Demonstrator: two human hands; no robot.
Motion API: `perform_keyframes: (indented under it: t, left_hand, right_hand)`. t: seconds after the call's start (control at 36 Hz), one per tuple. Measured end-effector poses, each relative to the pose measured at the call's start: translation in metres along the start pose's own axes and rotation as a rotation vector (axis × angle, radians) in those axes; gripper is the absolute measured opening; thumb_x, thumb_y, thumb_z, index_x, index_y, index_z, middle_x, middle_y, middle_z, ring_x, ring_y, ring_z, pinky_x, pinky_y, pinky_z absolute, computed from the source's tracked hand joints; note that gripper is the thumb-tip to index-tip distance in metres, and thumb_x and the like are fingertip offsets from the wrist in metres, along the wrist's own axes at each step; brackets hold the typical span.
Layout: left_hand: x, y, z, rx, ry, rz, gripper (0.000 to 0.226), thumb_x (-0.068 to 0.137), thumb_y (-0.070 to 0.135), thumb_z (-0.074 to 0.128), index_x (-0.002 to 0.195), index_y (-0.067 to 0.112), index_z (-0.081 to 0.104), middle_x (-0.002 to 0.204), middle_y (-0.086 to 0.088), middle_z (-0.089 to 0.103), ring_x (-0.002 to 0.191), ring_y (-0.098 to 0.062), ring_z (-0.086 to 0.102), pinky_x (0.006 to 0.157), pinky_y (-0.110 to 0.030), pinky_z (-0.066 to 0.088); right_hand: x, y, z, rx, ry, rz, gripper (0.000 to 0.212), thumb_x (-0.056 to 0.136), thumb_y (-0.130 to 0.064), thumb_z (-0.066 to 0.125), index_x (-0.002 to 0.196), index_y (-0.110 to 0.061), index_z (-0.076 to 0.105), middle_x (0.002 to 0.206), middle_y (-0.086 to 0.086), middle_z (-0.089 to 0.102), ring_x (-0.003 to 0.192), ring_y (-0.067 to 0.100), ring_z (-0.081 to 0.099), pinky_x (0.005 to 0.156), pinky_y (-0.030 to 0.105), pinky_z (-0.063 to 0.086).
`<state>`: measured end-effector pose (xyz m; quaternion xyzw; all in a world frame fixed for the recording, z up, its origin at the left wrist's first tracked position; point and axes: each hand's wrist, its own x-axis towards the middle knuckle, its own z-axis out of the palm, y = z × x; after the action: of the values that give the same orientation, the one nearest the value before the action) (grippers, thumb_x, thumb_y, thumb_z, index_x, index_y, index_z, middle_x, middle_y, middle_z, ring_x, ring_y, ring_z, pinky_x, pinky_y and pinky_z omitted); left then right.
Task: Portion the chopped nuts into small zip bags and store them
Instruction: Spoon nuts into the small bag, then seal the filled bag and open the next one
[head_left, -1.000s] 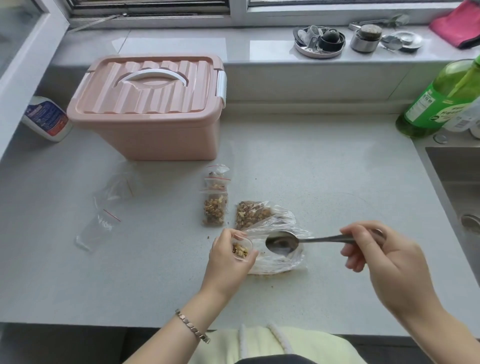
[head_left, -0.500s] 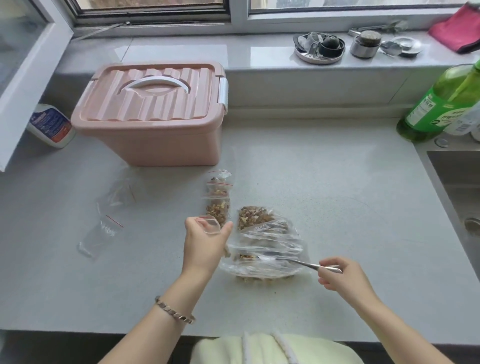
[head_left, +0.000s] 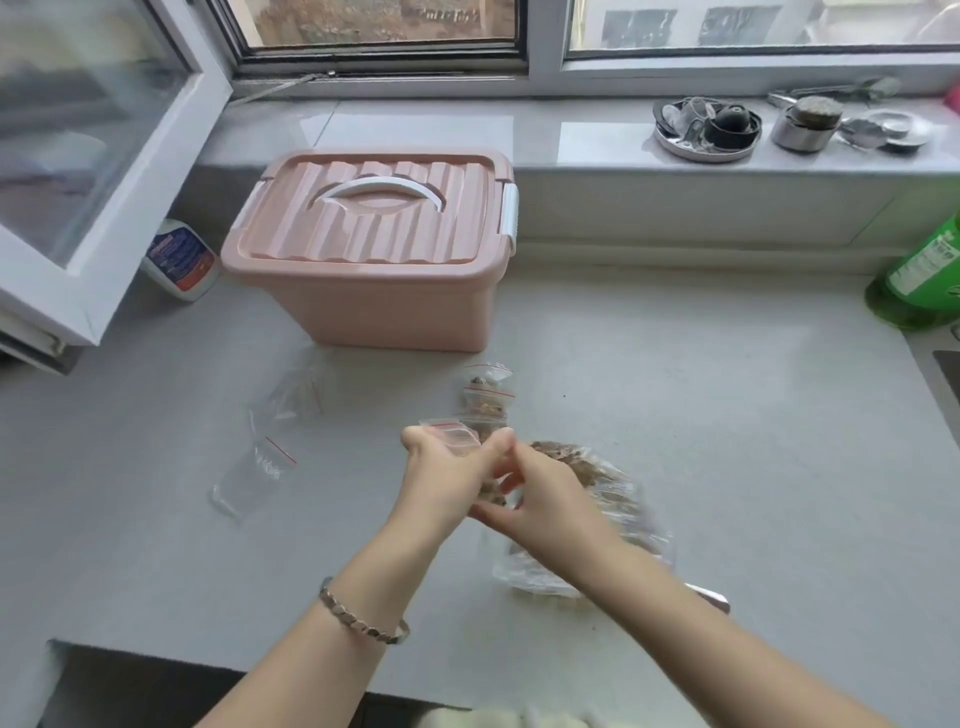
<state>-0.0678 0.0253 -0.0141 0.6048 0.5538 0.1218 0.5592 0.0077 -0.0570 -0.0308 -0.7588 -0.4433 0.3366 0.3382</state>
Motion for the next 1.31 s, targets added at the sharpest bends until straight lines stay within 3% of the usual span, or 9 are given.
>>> perform_keyframes:
  t: [0.08, 0.19, 0.33, 0.5, 0.75, 0.94, 1.14, 1.22, 1.31]
  left_hand:
    - [0.013, -0.01, -0.003, -0.011, -0.089, -0.08, 0.059, 0.075, 0.034, 0.074, 0.105, 0.01, 0.03, 0.087, -0.005, 0.059, 0.07, -0.009, 0.06, 0.06, -0.02, 0.047]
    - [0.032, -0.033, -0.006, -0.1, -0.222, -0.137, 0.057, 0.077, 0.011, 0.07, 0.121, 0.008, 0.035, 0.101, -0.004, 0.057, 0.078, -0.011, 0.059, 0.061, -0.019, 0.046]
    - [0.056, -0.064, -0.003, -0.118, -0.137, -0.071, 0.04, 0.085, -0.016, 0.043, 0.12, 0.002, 0.044, 0.099, -0.006, 0.057, 0.08, -0.01, 0.056, 0.057, -0.005, 0.045]
    - [0.078, -0.083, 0.004, -0.065, -0.026, 0.001, 0.033, 0.083, -0.015, 0.046, 0.103, 0.012, 0.049, 0.085, 0.006, 0.059, 0.083, -0.014, 0.058, 0.066, -0.006, 0.046]
    - [0.084, -0.092, -0.014, -0.121, 0.005, 0.089, 0.031, 0.084, -0.016, 0.045, 0.101, 0.009, 0.048, 0.099, -0.005, 0.057, 0.093, -0.011, 0.06, 0.073, -0.004, 0.045]
    - [0.092, -0.109, -0.061, 0.345, 0.253, 0.127, 0.037, 0.083, 0.0, 0.056, 0.119, 0.007, 0.053, 0.122, -0.008, 0.052, 0.118, -0.023, 0.046, 0.099, -0.025, 0.032]
    - [0.113, -0.133, -0.116, 0.729, 0.459, -0.071, 0.066, 0.086, 0.013, 0.055, 0.142, 0.003, 0.023, 0.154, -0.017, 0.01, 0.143, -0.028, 0.008, 0.114, -0.036, 0.01]
    - [0.124, -0.139, -0.137, 0.741, 0.489, -0.146, 0.065, 0.085, 0.019, 0.058, 0.139, 0.002, 0.026, 0.151, -0.017, 0.024, 0.141, -0.027, 0.017, 0.112, -0.04, 0.013]
    - [0.129, -0.142, -0.152, 0.773, 0.44, -0.221, 0.041, 0.082, 0.019, 0.058, 0.119, 0.004, 0.044, 0.127, -0.017, 0.051, 0.123, -0.031, 0.042, 0.106, -0.041, 0.026]
  right_hand:
    - [0.016, 0.014, 0.014, 0.025, -0.064, 0.105, 0.027, 0.074, -0.032, 0.073, 0.094, -0.02, 0.059, 0.086, -0.003, 0.067, 0.079, 0.013, 0.062, 0.072, 0.029, 0.05]
    - [0.033, 0.032, 0.021, 0.054, -0.091, 0.231, 0.01, 0.076, -0.022, 0.069, 0.081, -0.02, 0.06, 0.085, 0.001, 0.07, 0.075, 0.016, 0.065, 0.068, 0.028, 0.05]
    - [0.057, 0.045, 0.03, -0.115, -0.107, 0.298, 0.011, 0.078, -0.021, 0.068, 0.076, -0.016, 0.058, 0.082, 0.003, 0.063, 0.081, 0.018, 0.059, 0.066, 0.026, 0.039]
    - [0.067, 0.048, 0.05, -0.125, -0.049, 0.373, 0.024, 0.081, -0.022, 0.067, 0.1, -0.01, 0.061, 0.098, 0.007, 0.066, 0.096, 0.022, 0.06, 0.074, 0.026, 0.041]
    - [0.077, 0.05, 0.065, -0.012, 0.046, 0.458, 0.017, 0.079, -0.023, 0.07, 0.079, -0.014, 0.055, 0.08, 0.002, 0.061, 0.081, 0.019, 0.056, 0.066, 0.024, 0.034]
    - [0.07, 0.053, 0.059, 0.006, -0.088, 0.488, 0.021, 0.079, -0.029, 0.071, 0.077, -0.013, 0.058, 0.072, 0.003, 0.068, 0.07, 0.017, 0.068, 0.076, 0.036, 0.055]
    - [0.061, 0.046, 0.05, -0.095, -0.049, 0.431, 0.05, 0.079, -0.033, 0.07, 0.118, -0.008, 0.05, 0.094, 0.001, 0.06, 0.085, 0.016, 0.058, 0.072, 0.024, 0.043]
    - [0.055, 0.036, 0.042, -0.172, 0.018, 0.329, 0.051, 0.082, -0.031, 0.067, 0.125, -0.014, 0.046, 0.098, -0.003, 0.054, 0.088, 0.013, 0.055, 0.076, 0.025, 0.043]
    - [0.049, 0.027, 0.034, -0.219, 0.037, 0.271, 0.041, 0.084, -0.031, 0.063, 0.121, -0.019, 0.049, 0.097, -0.005, 0.056, 0.084, 0.01, 0.055, 0.075, 0.024, 0.042]
